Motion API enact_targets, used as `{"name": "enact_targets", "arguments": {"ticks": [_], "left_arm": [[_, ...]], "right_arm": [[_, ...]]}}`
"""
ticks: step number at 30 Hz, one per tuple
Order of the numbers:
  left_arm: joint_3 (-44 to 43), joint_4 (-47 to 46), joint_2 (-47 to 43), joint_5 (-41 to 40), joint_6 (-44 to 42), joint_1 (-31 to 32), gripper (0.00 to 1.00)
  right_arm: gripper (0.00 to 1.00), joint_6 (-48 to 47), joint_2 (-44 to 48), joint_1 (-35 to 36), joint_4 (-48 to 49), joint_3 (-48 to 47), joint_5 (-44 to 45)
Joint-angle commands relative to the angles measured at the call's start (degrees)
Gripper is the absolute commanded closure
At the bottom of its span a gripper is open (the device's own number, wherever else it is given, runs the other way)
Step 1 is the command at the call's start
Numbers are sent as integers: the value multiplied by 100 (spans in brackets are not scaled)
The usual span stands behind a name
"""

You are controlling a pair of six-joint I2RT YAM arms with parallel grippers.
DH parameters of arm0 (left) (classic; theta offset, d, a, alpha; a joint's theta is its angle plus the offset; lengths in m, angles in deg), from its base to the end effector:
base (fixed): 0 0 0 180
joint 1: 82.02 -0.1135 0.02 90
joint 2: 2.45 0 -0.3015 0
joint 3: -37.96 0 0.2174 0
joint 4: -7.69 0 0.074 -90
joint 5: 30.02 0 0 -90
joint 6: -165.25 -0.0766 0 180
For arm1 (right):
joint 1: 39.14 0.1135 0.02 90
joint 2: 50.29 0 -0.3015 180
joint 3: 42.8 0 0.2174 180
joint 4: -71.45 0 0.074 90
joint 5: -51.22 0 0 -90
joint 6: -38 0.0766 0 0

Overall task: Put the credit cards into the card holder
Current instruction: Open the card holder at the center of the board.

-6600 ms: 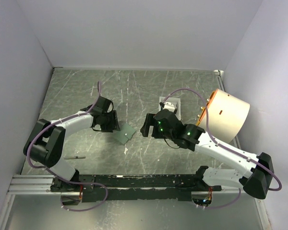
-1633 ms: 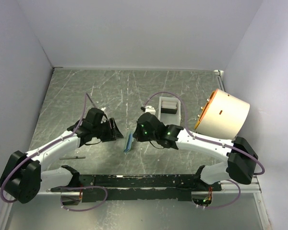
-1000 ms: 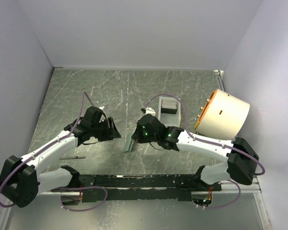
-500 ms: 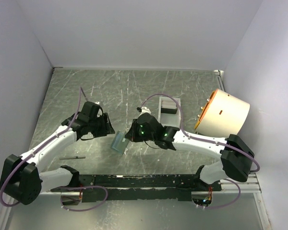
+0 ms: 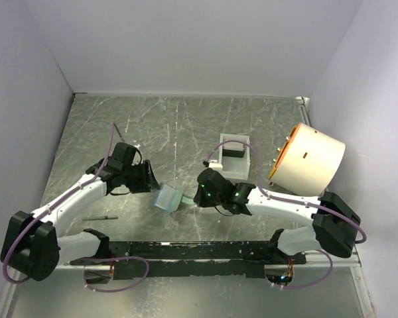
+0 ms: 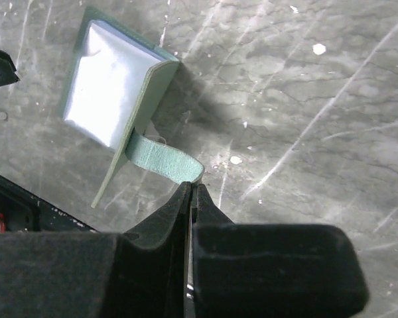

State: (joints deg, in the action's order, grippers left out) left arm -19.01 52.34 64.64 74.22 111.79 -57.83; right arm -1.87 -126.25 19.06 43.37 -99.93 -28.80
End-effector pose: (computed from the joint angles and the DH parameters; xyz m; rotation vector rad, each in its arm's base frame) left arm 0.1767 -0.1000 0.2319 -0.1802 2.6406 -0.7095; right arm 0.1455 0.2095 0.2267 -0.0894 2.4846 0.6683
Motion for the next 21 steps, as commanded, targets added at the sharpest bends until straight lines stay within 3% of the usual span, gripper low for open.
{"name": "enact_targets", "arguments": {"ticks": [1, 21], "left_arm": [[126, -302, 154, 299, -89, -20, 44], [254, -351, 481, 31, -2, -28, 51]], "right_arm": [[100, 3, 227, -15, -291, 93, 382], [100, 93, 176, -13, -430, 376, 622]]}}
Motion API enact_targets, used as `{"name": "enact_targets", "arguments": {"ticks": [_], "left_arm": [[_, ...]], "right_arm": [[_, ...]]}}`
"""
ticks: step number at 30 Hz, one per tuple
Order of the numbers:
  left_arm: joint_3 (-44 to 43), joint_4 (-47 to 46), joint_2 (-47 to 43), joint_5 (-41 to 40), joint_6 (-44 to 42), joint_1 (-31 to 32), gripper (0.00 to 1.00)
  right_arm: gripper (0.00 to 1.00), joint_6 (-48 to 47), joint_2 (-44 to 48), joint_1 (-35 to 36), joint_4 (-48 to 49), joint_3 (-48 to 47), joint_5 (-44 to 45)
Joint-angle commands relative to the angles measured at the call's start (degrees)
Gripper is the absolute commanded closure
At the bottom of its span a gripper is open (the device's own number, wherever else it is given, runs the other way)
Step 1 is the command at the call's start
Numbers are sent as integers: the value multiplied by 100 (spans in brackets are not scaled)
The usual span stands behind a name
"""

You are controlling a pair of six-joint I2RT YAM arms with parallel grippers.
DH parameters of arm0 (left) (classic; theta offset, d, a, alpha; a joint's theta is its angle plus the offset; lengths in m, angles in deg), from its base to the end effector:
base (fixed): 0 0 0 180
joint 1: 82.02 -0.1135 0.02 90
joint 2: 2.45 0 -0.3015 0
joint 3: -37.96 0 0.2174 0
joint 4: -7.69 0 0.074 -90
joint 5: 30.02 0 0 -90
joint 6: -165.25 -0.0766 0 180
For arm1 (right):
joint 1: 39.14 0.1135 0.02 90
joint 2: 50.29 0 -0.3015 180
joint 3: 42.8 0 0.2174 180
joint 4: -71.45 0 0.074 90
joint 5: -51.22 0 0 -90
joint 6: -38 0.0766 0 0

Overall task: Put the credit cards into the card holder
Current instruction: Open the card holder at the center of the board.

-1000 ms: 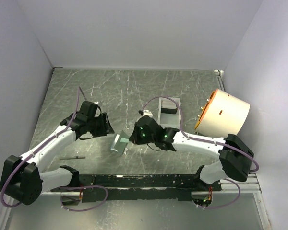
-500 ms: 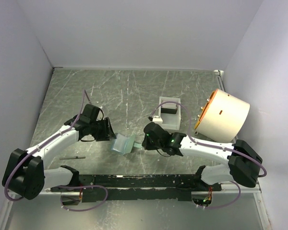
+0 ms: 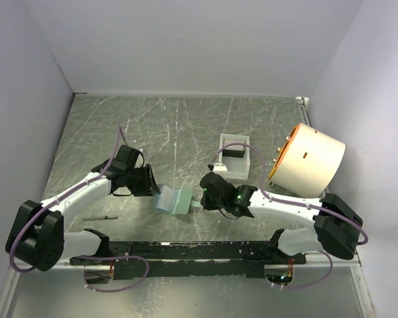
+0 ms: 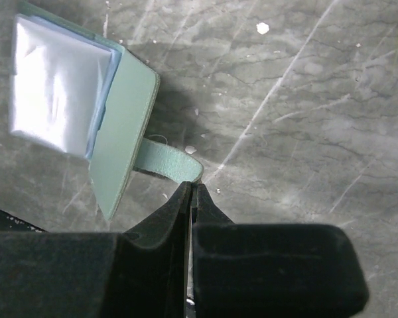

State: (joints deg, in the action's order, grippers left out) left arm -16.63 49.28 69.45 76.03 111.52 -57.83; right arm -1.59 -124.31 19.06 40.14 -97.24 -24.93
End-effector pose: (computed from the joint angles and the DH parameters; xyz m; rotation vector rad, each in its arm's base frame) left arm 0.1830 -0.1054 0.2090 -0.1803 2.7191 -0.7132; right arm 0.1396 0.1904 0.2154 -0.0622 2.5020 0.5441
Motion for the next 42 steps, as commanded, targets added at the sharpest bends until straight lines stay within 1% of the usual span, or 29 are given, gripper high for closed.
{"name": "enact_targets", "arguments": {"ticks": [1, 6, 19, 33, 39, 42], "left_arm": [[16, -31, -5, -188, 35, -23, 52], [20, -26, 11, -276, 47, -21, 53], [328, -715, 227, 560, 100, -20, 50], [508, -1026, 359, 799, 136, -20, 49], [324, -778, 93, 787, 153, 13, 49], [305, -879, -37, 920, 235, 86, 48]], "right_arm": [[100, 69, -31, -22, -99, 129, 259], [100, 91, -149, -36, -40, 200, 239], [100, 89, -166, -45, 17, 221, 198], [100, 74, -243, -45, 85, 211, 142], [100, 57, -202, -45, 55, 181, 118], [100, 48, -198, -45, 58, 161, 131]]}}
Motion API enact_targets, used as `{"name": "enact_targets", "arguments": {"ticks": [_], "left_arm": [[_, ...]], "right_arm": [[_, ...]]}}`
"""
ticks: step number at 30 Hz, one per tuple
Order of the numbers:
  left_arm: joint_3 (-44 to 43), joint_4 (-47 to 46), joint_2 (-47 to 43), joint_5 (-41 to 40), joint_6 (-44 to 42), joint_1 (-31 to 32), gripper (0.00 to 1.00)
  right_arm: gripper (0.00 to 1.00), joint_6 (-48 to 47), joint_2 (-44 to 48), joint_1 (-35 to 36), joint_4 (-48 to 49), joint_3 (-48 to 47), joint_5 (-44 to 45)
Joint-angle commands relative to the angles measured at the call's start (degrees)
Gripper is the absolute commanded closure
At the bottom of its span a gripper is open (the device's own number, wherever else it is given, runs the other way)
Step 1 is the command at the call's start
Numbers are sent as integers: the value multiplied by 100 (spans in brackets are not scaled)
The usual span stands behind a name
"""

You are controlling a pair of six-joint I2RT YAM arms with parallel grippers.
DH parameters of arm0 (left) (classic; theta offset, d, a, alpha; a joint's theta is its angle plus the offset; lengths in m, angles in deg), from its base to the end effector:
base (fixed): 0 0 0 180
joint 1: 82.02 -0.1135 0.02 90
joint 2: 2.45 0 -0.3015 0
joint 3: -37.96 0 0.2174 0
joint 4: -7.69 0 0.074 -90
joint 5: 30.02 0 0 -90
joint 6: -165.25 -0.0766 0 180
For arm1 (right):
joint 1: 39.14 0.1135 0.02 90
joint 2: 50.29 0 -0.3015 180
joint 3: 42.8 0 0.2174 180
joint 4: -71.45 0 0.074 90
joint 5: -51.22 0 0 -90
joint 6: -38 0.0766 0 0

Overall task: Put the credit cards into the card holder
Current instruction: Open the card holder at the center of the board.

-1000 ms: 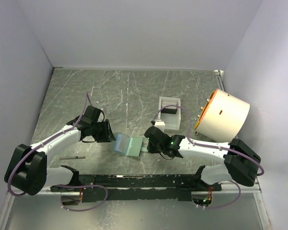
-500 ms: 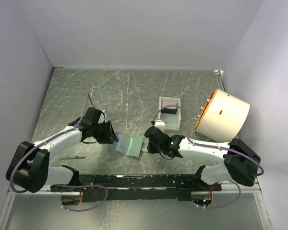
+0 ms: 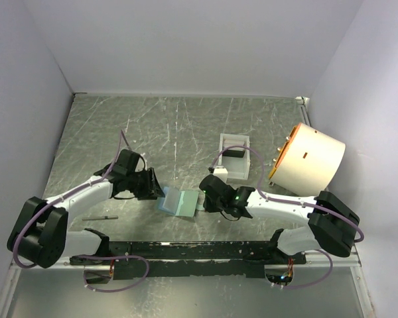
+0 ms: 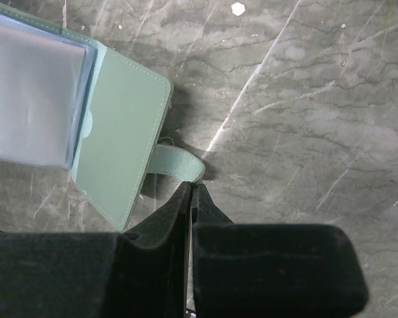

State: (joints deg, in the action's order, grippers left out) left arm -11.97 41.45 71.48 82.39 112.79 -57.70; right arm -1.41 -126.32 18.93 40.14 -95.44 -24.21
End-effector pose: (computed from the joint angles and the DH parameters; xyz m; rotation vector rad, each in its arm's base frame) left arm 0.1815 -0.1141 0.1923 -0.1588 2.7260 -0.8682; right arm 0.1392 0.1870 0.1989 -0.0627 2.5441 0.4677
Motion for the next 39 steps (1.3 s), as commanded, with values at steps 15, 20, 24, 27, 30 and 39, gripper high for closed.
{"name": "enact_targets", "arguments": {"ticks": [15, 20, 24, 27, 30, 39], "left_arm": [[-422, -178, -2, 442, 159, 429, 49], [-398, -293, -10, 533, 190, 437, 53], [-380, -326, 34, 512, 176, 438, 58], [-343, -389, 89, 550, 175, 442, 58], [-303, -465, 133, 571, 179, 442, 63], [-143, -710, 166, 698, 168, 441, 71]], "right_arm": [[100, -22, -37, -31, -42, -114, 81], [100, -40, -51, -32, -53, -135, 92], [100, -45, -52, -32, -49, -135, 99], [100, -40, -57, -31, -51, -126, 90], [100, -49, -59, -28, -51, -122, 98], [100, -32, -100, -31, 21, -91, 47]]}}
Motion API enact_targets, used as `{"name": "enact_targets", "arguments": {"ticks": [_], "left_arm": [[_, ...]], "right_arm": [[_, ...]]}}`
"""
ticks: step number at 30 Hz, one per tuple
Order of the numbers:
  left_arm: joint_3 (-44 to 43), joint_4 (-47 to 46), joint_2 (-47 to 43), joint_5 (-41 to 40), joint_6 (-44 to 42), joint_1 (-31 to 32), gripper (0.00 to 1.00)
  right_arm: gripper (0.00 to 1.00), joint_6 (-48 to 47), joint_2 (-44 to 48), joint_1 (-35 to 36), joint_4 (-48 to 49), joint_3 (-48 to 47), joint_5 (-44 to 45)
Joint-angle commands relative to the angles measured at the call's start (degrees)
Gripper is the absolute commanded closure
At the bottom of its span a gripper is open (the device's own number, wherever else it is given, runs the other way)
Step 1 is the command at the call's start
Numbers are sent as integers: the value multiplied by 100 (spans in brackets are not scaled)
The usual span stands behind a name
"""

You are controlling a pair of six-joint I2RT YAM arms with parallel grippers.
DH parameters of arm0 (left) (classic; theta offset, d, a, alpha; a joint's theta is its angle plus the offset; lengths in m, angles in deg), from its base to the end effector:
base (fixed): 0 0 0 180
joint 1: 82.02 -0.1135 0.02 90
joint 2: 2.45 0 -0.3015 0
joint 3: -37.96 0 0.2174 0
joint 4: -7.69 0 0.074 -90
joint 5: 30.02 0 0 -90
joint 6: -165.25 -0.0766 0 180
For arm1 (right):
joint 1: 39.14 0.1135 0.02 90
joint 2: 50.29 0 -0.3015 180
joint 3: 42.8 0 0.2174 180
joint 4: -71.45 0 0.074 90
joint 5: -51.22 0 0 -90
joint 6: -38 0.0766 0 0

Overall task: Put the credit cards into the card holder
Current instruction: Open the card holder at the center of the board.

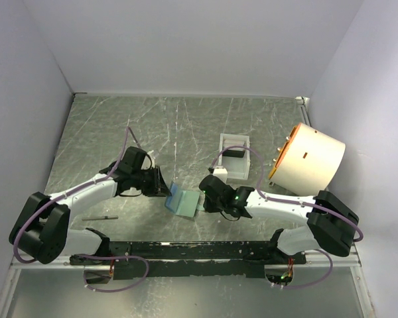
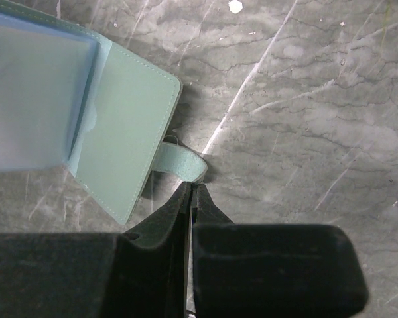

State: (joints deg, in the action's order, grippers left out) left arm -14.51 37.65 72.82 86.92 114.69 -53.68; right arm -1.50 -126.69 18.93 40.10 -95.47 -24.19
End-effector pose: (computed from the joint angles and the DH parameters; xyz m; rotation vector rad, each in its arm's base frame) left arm 0.1858 -0.1397 0.2076 -0.0438 2.6789 -1.0327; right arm 0.1396 0.1875 0.1976 -0.0658 2.5484 0.4602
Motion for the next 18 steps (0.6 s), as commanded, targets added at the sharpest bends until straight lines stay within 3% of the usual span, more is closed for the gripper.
{"name": "enact_targets", "arguments": {"ticks": [1, 6, 14, 18], "left_arm": [[142, -385, 21, 298, 2, 40, 71], [353, -762, -53, 607, 190, 40, 69], [331, -614, 58, 363, 30, 45, 69], [344, -653, 63, 401, 46, 49, 79]], "right_arm": [[100, -15, -67, -30, 30, -82, 38], [100, -14, -85, -32, 59, -62, 21], [100, 3, -16, -31, 34, -75, 18], [95, 28, 1, -32, -100, -215, -35]]}}
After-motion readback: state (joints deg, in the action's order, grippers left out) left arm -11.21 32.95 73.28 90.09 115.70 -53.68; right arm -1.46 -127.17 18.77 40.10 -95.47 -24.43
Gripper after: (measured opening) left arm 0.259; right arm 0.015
